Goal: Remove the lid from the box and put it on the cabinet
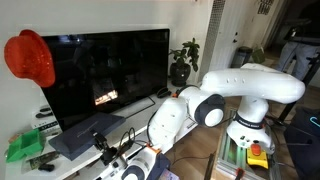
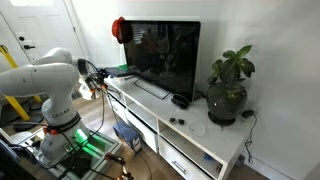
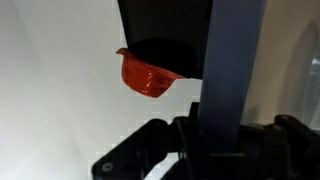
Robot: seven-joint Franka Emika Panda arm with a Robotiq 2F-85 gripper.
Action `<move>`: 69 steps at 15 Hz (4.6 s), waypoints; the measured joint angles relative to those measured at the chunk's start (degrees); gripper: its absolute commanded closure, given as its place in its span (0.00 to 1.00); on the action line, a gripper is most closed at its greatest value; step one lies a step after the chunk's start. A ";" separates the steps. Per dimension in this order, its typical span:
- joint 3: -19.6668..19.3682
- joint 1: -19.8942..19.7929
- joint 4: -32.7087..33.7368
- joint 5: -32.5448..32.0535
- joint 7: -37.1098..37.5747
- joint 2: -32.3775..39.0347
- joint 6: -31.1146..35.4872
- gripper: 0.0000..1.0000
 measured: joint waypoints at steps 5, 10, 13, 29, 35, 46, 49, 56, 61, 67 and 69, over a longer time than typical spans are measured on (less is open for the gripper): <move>0.76 -0.35 0.00 0.06 1.22 0.17 5.01 1.00; 1.73 -0.87 0.00 0.35 2.97 0.17 10.21 0.68; 2.98 -1.78 0.20 1.34 3.94 0.17 12.94 0.47; 8.17 -5.44 4.44 10.35 9.79 -0.71 30.79 0.00; 9.35 -7.05 3.53 10.34 10.68 -2.92 32.60 0.00; 9.77 -6.49 -6.89 9.42 8.92 -9.37 37.57 0.00; 8.79 -5.60 -10.28 4.45 8.94 -11.08 37.50 0.00; -9.21 8.63 -17.09 -0.24 19.30 -16.76 42.79 0.00; -29.56 27.55 -22.67 -0.11 39.63 -21.71 56.46 0.00; -46.59 43.00 -32.21 0.08 59.73 -29.73 77.21 0.00; -48.75 44.16 -34.39 0.08 63.93 -33.25 81.41 0.00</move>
